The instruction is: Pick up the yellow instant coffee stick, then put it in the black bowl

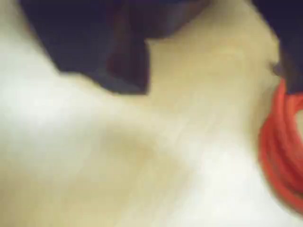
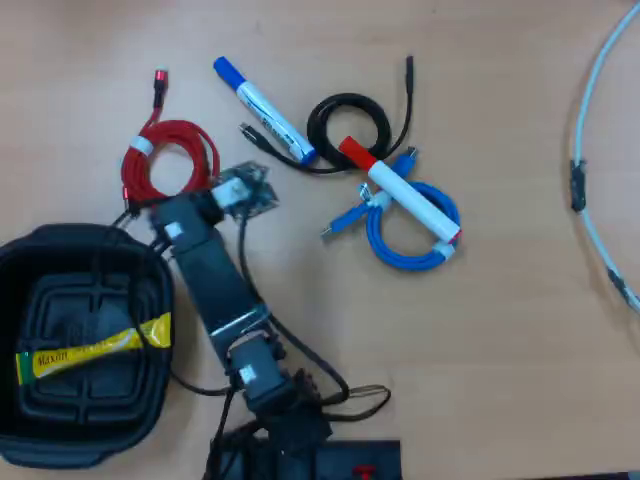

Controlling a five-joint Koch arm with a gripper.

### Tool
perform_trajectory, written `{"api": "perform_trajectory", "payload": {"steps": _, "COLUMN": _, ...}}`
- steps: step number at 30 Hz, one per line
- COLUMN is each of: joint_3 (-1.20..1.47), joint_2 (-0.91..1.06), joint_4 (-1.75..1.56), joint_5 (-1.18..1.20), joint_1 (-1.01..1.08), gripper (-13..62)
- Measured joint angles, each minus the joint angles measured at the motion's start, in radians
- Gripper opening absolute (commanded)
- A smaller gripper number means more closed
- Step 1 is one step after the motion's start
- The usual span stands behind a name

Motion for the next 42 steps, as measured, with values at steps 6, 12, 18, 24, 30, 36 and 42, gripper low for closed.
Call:
{"api": "perform_trajectory", "payload": {"steps": 6, "joint_3": 0.364, "joint_2": 0.124, "joint_4": -0.279, "joint_5": -0.094, "joint_1": 0.164, "gripper": 29.0}}
{"api": "perform_trajectory", "payload": {"steps": 12, "joint_3": 0.701, "joint_2": 0.284, "joint_4": -0.526, "joint_5": -0.104, "joint_1": 0.310, "gripper": 28.9}}
{"api": "perform_trajectory", "payload": {"steps": 18, "joint_3": 1.081, "joint_2": 0.436, "joint_4": -0.881, "joint_5": -0.095, "joint_1": 0.436, "gripper": 28.9}}
{"api": "perform_trajectory", "payload": {"steps": 24, "joint_3": 1.289, "joint_2": 0.454, "joint_4": -1.239, "joint_5": -0.087, "joint_1": 0.492, "gripper": 29.0}}
{"api": "perform_trajectory", "payload": {"steps": 30, "joint_3": 1.420, "joint_2": 0.462, "joint_4": -1.368, "joint_5": -0.071, "joint_1": 0.551, "gripper": 28.9}}
{"api": "perform_trajectory", "payload": {"steps": 36, "joint_3": 1.560, "joint_2": 0.472, "joint_4": -1.620, "joint_5": -0.071, "joint_1": 0.563, "gripper": 28.8}}
{"api": "perform_trajectory", "payload": {"steps": 42, "joint_3": 1.575, "joint_2": 0.472, "joint_4": -1.655, "joint_5": -0.071, "joint_1": 0.563, "gripper": 28.8}}
